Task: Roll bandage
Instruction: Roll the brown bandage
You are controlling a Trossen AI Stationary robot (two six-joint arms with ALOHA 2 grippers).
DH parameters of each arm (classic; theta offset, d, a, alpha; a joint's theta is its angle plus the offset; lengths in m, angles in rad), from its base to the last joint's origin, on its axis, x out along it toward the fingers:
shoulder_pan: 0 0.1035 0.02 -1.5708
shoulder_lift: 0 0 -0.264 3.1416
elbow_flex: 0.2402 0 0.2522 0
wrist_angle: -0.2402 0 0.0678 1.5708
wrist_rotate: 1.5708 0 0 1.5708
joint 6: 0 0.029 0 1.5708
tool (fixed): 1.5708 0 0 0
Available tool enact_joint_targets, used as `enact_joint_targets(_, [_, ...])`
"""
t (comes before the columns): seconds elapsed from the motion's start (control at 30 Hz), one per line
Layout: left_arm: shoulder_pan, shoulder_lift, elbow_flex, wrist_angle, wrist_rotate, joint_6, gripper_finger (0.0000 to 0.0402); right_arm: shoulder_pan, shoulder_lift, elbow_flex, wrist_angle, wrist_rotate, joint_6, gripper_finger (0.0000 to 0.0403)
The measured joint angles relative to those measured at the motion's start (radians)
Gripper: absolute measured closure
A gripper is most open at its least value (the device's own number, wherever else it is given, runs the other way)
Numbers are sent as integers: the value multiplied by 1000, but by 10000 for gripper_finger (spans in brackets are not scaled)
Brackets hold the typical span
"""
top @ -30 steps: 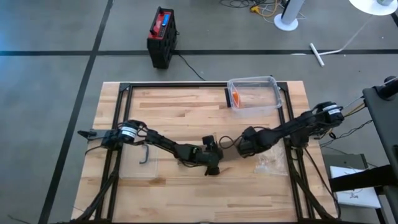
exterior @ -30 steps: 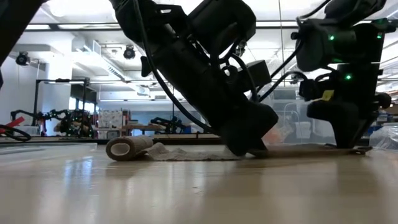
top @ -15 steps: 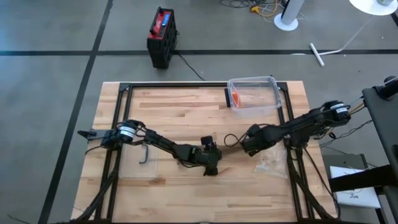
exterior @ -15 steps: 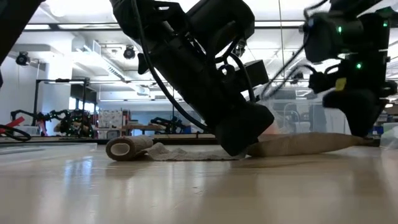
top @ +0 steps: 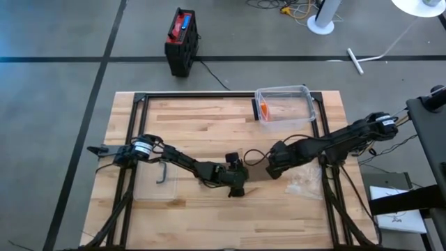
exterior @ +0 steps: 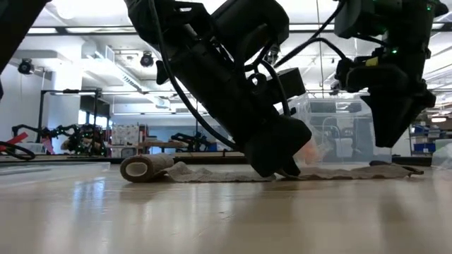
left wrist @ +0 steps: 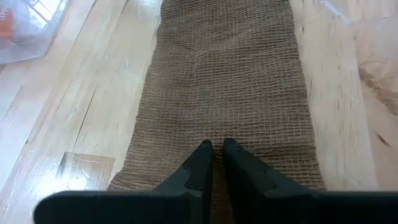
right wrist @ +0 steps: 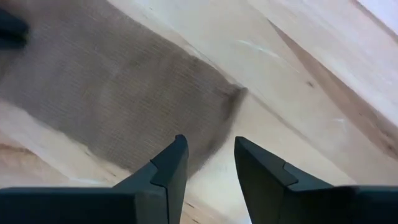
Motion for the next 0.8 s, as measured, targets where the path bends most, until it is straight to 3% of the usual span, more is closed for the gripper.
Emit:
enact_joint_targets(0.5, [0,0,0,0,1,0,369,68,157,-7,29,-50,66,278])
enact_joint_targets(0.8, [1,-1,0,-10,1,0,363,68,155,-8,-212,-36,50,281])
